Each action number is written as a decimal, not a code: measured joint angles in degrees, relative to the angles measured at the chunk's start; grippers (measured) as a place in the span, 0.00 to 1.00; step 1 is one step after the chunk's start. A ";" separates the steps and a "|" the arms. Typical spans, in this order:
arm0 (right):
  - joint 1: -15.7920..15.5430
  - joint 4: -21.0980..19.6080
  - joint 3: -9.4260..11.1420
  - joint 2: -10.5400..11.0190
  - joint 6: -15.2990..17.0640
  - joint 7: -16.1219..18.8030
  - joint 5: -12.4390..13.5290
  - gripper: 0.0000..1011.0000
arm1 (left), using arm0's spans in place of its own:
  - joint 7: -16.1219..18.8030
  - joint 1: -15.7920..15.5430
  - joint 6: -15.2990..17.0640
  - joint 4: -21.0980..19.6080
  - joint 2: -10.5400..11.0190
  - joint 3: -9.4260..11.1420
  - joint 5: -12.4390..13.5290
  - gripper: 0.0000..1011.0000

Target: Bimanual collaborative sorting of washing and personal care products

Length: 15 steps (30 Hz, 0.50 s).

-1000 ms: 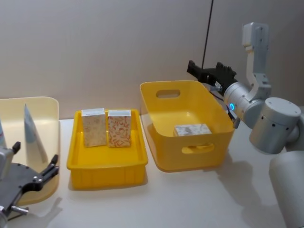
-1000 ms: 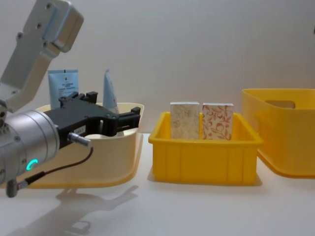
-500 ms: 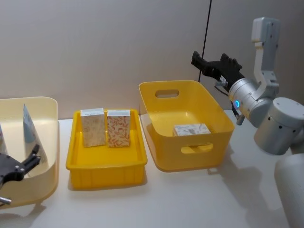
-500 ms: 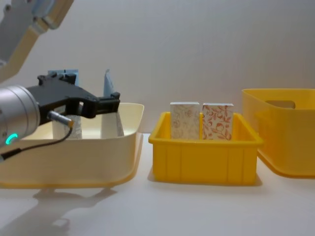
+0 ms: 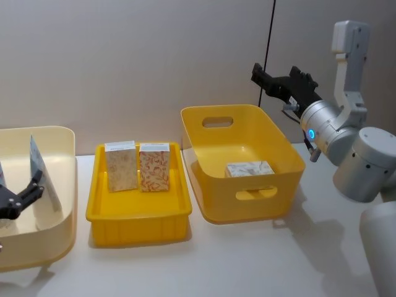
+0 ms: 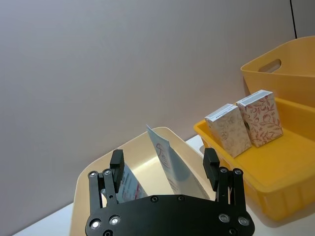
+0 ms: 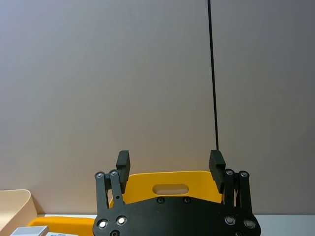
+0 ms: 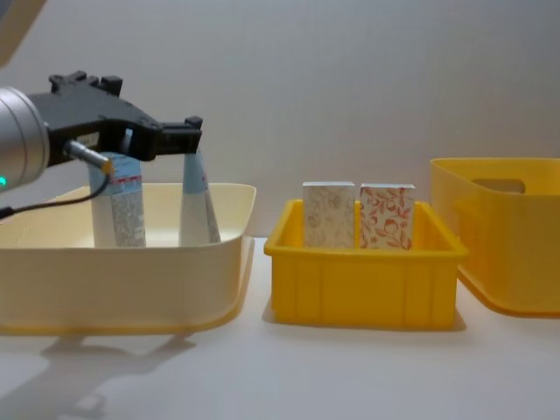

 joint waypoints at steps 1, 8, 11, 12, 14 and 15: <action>-0.02 -0.03 0.01 0.00 -0.04 0.01 0.00 0.99 | -0.16 0.00 0.14 -0.23 0.16 -0.11 0.00 0.99; -0.10 -0.19 0.07 0.00 -0.20 0.06 0.05 0.99 | -2.51 0.32 1.85 -1.74 2.07 -1.73 -0.99 0.99; -0.12 -0.24 0.09 0.00 -0.25 0.08 0.06 0.99 | -3.62 0.72 2.59 -2.26 3.26 -2.89 -1.75 0.99; -0.13 -0.26 0.10 0.00 -0.26 0.08 0.08 0.99 | -3.98 0.82 2.79 -2.37 3.54 -3.16 -1.98 0.99; -0.14 -0.29 0.11 0.00 -0.27 0.08 0.09 0.99 | -4.81 1.21 3.35 -2.63 4.44 -4.06 -2.61 0.99; -0.14 -0.30 0.12 0.00 -0.28 0.08 0.09 0.99 | -5.20 1.33 3.52 -2.68 4.74 -4.37 -2.80 0.99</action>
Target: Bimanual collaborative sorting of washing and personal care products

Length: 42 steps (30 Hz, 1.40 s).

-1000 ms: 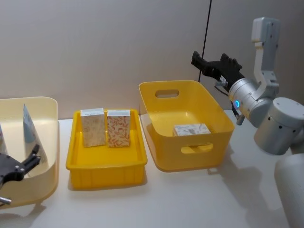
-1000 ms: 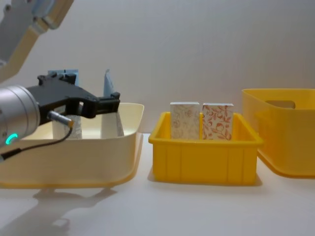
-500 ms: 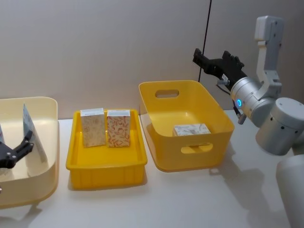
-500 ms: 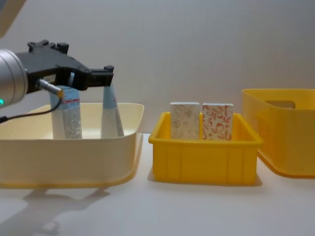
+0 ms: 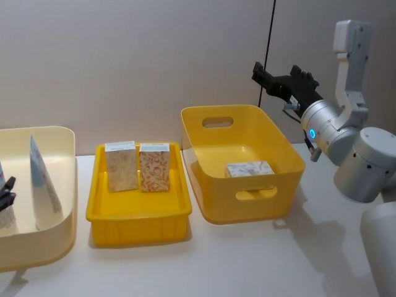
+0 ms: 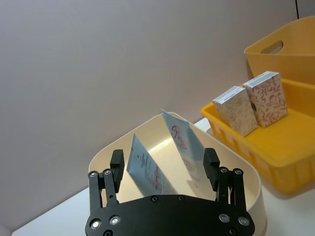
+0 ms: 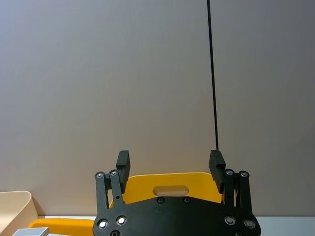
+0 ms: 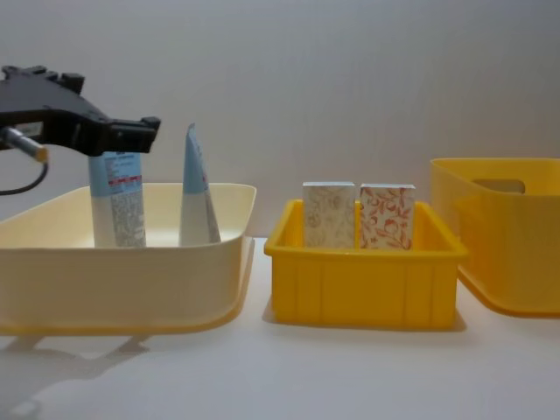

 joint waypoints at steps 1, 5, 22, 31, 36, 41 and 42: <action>-0.01 0.00 0.00 0.00 -0.01 0.00 0.00 0.99 | -0.55 0.15 0.25 -0.07 0.46 -0.44 -0.35 0.99; -0.03 -0.03 0.02 0.00 -0.03 0.00 0.00 0.99 | -2.17 0.40 0.63 -0.04 1.68 -1.42 -1.15 0.99; -0.06 -0.10 0.02 0.00 -0.07 0.00 -0.01 0.99 | -7.66 -1.65 -0.69 5.31 2.32 -2.09 -2.67 0.99; -0.06 -0.10 0.02 0.00 -0.07 -0.01 -0.01 0.99 | -7.88 -2.58 -1.25 7.77 1.23 -1.97 -2.23 0.99; -0.06 -0.10 0.02 0.00 -0.07 -0.01 -0.01 0.99 | -7.75 -3.12 -1.72 9.52 0.20 -2.14 -2.16 0.99; -0.05 -0.10 0.02 0.00 -0.07 -0.01 -0.01 0.99 | -7.62 -3.84 -2.29 11.66 -1.09 -2.33 -2.21 0.99; -0.06 -0.09 0.02 0.00 -0.07 -0.01 -0.01 0.99 | -7.61 -3.91 -2.38 11.85 -1.19 -2.36 -2.21 0.99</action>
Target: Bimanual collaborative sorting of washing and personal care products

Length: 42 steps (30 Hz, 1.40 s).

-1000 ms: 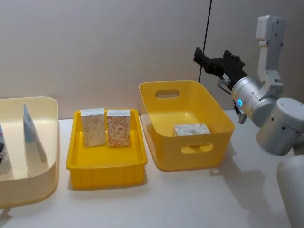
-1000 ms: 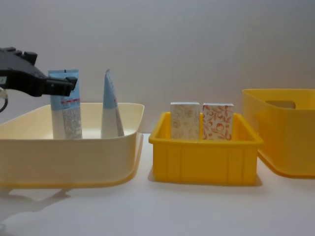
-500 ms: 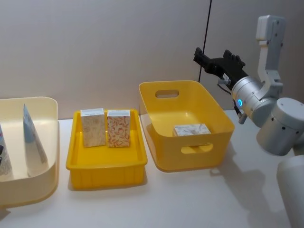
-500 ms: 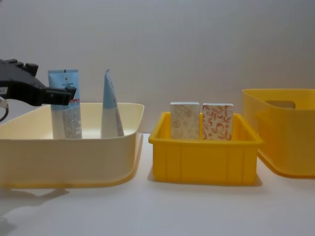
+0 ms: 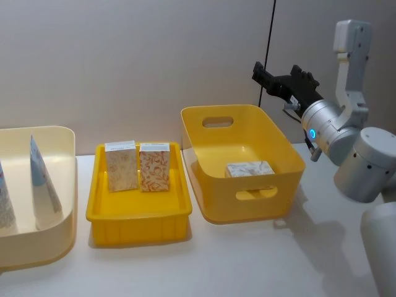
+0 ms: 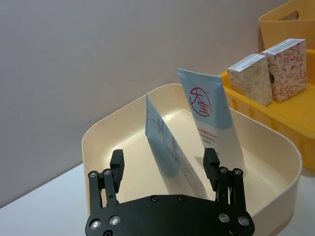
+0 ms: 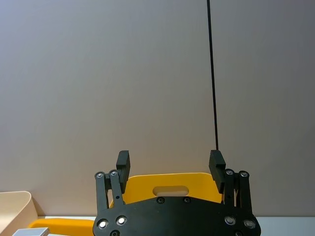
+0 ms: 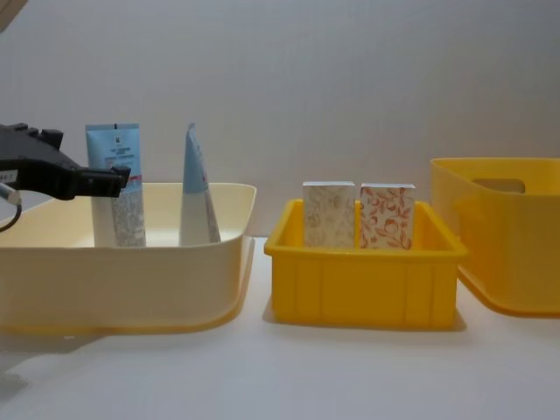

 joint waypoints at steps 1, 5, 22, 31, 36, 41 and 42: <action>0.00 0.00 0.00 0.00 0.00 0.00 0.00 0.99 | 0.01 -0.13 -0.10 0.37 -0.24 -0.05 -0.03 0.99; 0.00 0.00 0.00 0.00 0.00 0.00 0.00 0.99 | -0.06 -0.84 -0.81 2.39 -1.33 -0.29 -0.39 0.99; 0.00 0.00 0.00 0.00 0.00 0.00 0.00 0.99 | -2.10 -4.51 -3.29 10.57 -4.51 -0.53 -1.32 0.99; 0.00 0.00 0.00 0.00 0.00 0.00 0.00 0.99 | -3.23 -6.56 -4.57 14.29 -5.90 -0.13 -1.26 0.99; 0.00 0.00 0.00 0.00 0.00 0.00 0.00 0.99 | -3.52 -7.10 -4.86 15.27 -6.29 -0.03 -1.21 0.99; 0.00 0.00 0.00 0.00 0.00 0.00 0.00 0.99 | -3.73 -7.47 -5.12 15.93 -6.53 0.04 -1.16 0.94; 0.00 0.00 0.00 0.00 0.00 0.00 0.00 0.99 | -3.77 -7.56 -5.19 16.12 -6.60 0.07 -1.14 0.91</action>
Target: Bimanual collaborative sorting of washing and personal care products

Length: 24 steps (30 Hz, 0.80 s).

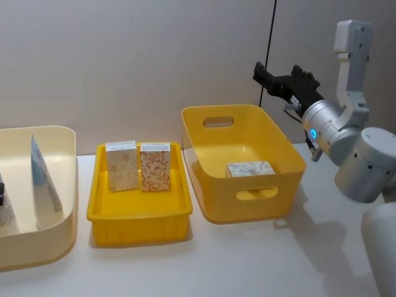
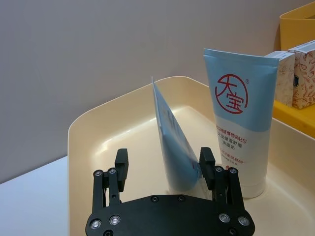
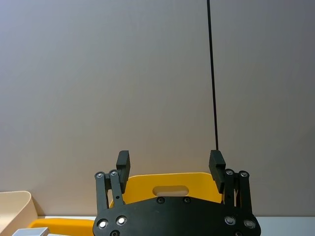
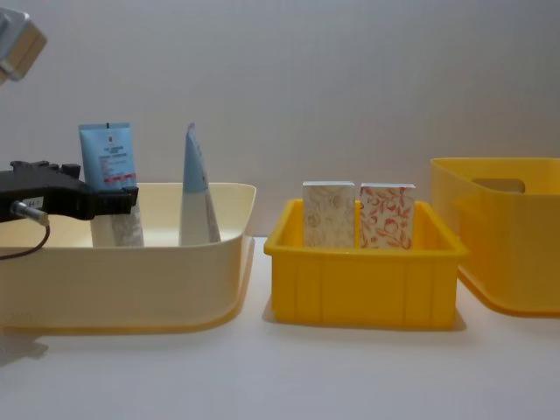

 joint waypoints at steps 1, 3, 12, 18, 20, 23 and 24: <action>0.00 0.00 0.00 0.00 0.00 0.00 0.00 0.99 | -0.02 -0.04 -0.02 0.07 -0.02 0.01 0.01 0.90; 0.00 0.00 0.00 0.00 0.00 0.00 0.01 0.99 | -0.09 -0.14 -0.07 0.29 -0.10 0.02 0.03 0.83; 0.00 0.00 0.00 0.00 0.00 0.00 0.01 0.99 | -0.23 -0.42 -0.25 0.84 -0.29 0.09 0.08 0.56; 0.00 0.00 0.00 0.00 0.00 0.00 0.01 0.99 | -0.28 -0.53 -0.31 1.01 -0.35 0.11 0.12 0.41; 0.00 0.00 0.00 0.00 0.00 0.00 0.01 0.99 | -0.30 -0.56 -0.32 1.07 -0.37 0.12 0.12 0.40; 0.00 0.00 0.00 0.00 0.00 0.00 0.01 0.99 | -0.32 -0.59 -0.34 1.12 -0.38 0.12 0.12 0.37; 0.00 0.00 0.00 0.00 0.00 0.00 0.00 0.99 | -0.32 -0.59 -0.35 1.13 -0.38 0.12 0.12 0.37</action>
